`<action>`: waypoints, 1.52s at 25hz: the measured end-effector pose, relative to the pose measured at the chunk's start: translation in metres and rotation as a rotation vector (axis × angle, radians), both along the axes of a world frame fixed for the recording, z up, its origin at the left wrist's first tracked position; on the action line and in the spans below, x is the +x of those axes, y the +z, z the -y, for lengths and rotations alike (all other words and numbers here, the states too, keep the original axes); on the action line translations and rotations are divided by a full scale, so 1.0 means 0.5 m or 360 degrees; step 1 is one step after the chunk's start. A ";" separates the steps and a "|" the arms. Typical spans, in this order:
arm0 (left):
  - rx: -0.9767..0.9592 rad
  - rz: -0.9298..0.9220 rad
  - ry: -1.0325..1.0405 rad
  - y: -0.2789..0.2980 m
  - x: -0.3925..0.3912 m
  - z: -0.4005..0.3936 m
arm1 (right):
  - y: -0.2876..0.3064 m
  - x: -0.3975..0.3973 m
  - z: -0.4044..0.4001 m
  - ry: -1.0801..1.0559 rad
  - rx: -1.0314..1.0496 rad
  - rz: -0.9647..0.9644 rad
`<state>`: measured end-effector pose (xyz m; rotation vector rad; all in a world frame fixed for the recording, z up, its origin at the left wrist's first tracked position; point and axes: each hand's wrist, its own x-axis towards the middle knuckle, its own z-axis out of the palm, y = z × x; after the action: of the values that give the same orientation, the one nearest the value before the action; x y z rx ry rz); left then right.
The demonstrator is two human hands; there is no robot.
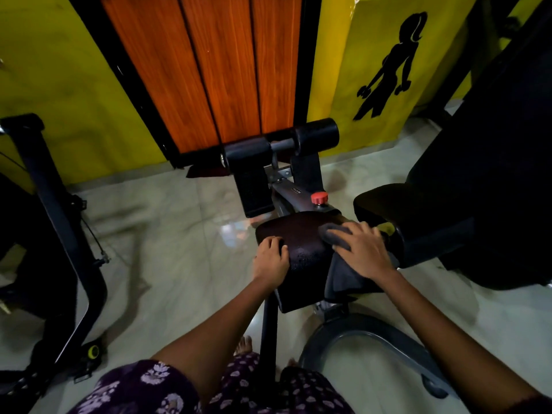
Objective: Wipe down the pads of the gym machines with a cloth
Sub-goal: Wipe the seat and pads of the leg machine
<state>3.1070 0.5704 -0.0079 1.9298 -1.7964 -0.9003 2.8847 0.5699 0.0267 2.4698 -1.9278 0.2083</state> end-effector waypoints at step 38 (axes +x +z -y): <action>-0.0424 0.0332 -0.2824 0.085 -0.110 0.244 | -0.085 0.204 -0.067 -0.2872 -0.0352 0.1486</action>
<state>3.0519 0.4484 0.0343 -0.2004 -3.2971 -0.6722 2.9867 0.6036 -0.0160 -0.2645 -3.0819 1.3495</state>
